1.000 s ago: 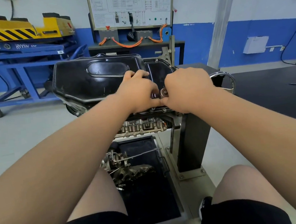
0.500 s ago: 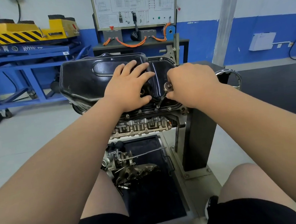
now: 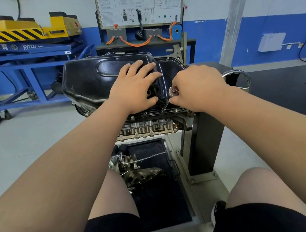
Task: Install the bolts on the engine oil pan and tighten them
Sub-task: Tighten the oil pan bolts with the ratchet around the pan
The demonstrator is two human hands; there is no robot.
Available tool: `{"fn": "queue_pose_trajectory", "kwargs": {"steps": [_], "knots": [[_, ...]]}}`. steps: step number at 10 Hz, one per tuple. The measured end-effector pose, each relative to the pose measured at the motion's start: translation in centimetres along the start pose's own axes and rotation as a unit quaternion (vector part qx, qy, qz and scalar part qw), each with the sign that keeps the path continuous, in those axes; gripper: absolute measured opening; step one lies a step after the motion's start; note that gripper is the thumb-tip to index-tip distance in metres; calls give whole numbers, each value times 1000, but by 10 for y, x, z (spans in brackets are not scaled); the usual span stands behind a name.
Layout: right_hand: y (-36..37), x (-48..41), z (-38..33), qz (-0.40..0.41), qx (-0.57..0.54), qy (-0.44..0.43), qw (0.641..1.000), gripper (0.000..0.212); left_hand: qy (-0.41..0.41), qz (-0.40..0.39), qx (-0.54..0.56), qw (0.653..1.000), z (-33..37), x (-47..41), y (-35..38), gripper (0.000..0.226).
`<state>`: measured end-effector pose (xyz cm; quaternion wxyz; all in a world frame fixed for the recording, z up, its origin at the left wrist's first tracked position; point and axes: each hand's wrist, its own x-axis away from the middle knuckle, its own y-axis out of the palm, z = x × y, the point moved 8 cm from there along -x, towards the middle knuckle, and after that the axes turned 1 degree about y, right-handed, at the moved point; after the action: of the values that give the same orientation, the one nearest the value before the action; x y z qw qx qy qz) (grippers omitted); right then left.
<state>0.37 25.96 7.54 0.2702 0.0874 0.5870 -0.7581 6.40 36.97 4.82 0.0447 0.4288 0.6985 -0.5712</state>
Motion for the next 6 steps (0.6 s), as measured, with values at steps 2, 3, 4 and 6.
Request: {"fn": "queue_pose_trajectory", "kwargs": {"steps": [2, 3, 4, 6], "knots": [[3, 3, 11, -1, -28, 38, 999, 25, -1, -2, -1, 1000, 1, 0, 0, 73], [4, 2, 11, -15, -40, 40, 998, 30, -1, -1, 0, 1000, 0, 0, 0, 73], [6, 2, 10, -25, -55, 49, 997, 30, -1, -2, 1, 1000, 1, 1, 0, 73], [10, 0, 10, -39, -49, 54, 997, 31, -2, 1, 1, 1000, 0, 0, 0, 72]]}}
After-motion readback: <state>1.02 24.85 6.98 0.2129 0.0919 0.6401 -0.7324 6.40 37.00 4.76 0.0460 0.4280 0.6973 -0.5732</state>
